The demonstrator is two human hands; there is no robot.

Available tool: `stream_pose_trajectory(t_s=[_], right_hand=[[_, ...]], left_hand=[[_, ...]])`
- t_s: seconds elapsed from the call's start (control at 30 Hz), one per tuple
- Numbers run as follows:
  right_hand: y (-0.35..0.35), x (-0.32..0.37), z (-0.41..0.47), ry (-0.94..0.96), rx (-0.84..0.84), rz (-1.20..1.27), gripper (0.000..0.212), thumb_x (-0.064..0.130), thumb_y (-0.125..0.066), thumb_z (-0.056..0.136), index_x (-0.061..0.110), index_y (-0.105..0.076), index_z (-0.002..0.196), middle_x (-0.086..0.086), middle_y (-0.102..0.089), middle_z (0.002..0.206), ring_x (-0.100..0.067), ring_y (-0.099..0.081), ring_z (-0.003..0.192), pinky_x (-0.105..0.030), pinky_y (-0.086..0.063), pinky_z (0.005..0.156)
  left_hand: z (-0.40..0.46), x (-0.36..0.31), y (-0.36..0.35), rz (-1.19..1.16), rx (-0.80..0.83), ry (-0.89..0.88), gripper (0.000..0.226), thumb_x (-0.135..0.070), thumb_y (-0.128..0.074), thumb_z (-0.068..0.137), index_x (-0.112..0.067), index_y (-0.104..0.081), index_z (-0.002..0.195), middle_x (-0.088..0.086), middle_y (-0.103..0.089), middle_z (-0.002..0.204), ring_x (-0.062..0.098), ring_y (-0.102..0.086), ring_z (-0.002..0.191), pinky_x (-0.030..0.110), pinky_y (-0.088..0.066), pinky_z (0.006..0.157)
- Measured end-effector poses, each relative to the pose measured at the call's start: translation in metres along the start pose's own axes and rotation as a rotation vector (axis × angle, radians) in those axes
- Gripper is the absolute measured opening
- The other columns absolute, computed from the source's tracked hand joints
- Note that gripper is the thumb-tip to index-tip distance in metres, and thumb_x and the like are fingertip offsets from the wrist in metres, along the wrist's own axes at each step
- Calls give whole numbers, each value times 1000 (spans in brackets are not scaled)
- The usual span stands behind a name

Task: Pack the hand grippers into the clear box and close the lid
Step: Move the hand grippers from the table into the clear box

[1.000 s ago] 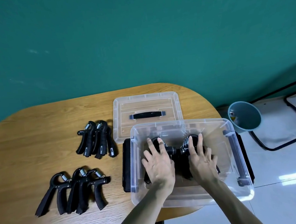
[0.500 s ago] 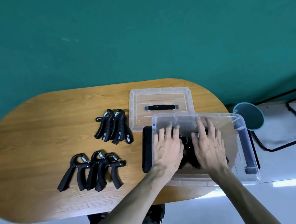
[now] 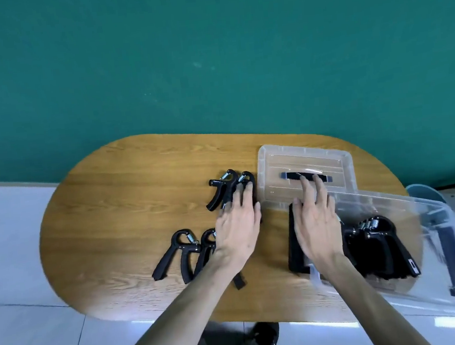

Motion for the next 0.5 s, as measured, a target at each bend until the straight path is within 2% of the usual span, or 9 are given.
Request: stream_pose_trajectory(t_s=[0.1,0.2,0.3,0.37,0.5], right_hand=[[-18,36,4,35,37,-3,47,27,-37,104,15,-31,149,-16,-28,158,-42,-47,120,-52,-47,94],[-36,64,8,37,68,-15,46,29,-32,104,12,-32,148,-17,-30,157,-42,-49,118,-50,-49,89],[-62,87,9,70,150,-131,55,34,-18,105,8,-21,153,-18,-28,157,-39,-42,130,-47,-47,97],[-78,98,10,67,164,-140,50,32,-24,105,8,-24,150,-20,-30,156,-39,-43,128,-48,-46,98],[-99,114,6,16,150,-91,46,27,-41,103,9,-34,144,-24,-42,145,-44,-52,111,-53,-52,87]], left_hand=[[-4,46,8,29,29,55,52,-38,-31,106,-20,-26,155,5,-46,151,26,-62,115,40,-53,89],[-9,88,9,29,67,98,52,-38,-30,107,-18,-24,155,7,-43,154,28,-62,117,41,-54,91],[-15,125,3,39,127,148,55,-41,-26,107,-18,-21,156,7,-36,158,27,-58,122,41,-51,96],[-20,148,-3,40,185,177,57,-42,-24,107,-20,-14,158,5,-29,162,26,-53,129,41,-45,105],[-31,181,-25,23,305,222,60,-46,-18,107,-24,0,159,3,-12,167,26,-35,143,43,-27,118]])
Point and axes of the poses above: each hand's wrist, its own z-axis towards the middle knuckle, its own y-axis out of the back of the hand, x = y × z, the point moved 6 cm from there along z, towards the middle knuckle
